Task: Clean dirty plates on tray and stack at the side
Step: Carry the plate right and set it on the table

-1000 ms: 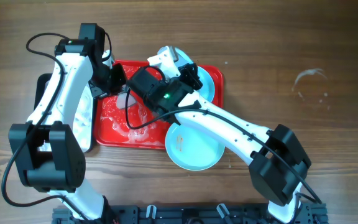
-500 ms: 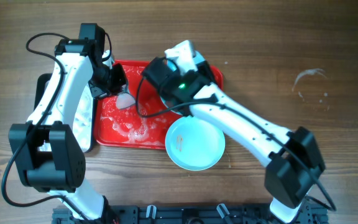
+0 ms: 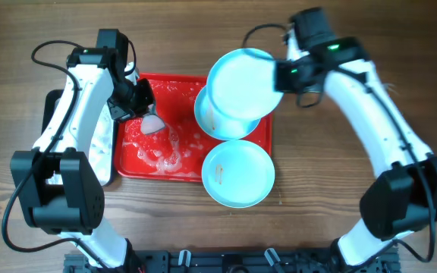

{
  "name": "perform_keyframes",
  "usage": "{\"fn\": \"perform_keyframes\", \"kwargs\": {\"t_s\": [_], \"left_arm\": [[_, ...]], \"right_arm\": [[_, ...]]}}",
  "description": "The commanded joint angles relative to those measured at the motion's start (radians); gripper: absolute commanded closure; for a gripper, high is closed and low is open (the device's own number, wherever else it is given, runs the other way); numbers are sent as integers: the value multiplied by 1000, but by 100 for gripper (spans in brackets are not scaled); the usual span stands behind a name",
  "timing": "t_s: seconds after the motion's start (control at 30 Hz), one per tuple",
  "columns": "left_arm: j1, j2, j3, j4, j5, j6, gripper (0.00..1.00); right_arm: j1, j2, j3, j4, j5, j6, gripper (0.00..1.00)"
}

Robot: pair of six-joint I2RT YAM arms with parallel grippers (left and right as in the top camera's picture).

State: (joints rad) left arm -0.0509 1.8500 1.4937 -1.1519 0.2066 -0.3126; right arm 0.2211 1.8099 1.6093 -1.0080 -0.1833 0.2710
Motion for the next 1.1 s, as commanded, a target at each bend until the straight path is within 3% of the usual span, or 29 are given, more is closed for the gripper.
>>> {"fn": "perform_keyframes", "kwargs": {"t_s": [0.0,0.13,0.3,0.63,0.73,0.9,1.07], "left_arm": [[2,-17,12,-6,-10,-10,96],[2,-17,12,-9,-10,-10,96],[2,-17,12,-11,-10,-10,96],[2,-17,12,-15,-10,-10,96],[2,-17,12,-16,-10,-10,96],[2,-17,12,-16,-10,-10,96],[2,-17,12,-15,-10,-10,96]], "right_arm": [[-89,-34,1,-10,-261,-145,96],[-101,-34,-82,14,-263,-203,96],[-108,-34,-220,145,-262,-142,96],[-153,-34,-237,161,58,9,96],[-168,-36,-237,163,-14,24,96],[-306,-36,-237,147,-74,47,96],[-560,-35,-271,183,-74,76,96]]}}
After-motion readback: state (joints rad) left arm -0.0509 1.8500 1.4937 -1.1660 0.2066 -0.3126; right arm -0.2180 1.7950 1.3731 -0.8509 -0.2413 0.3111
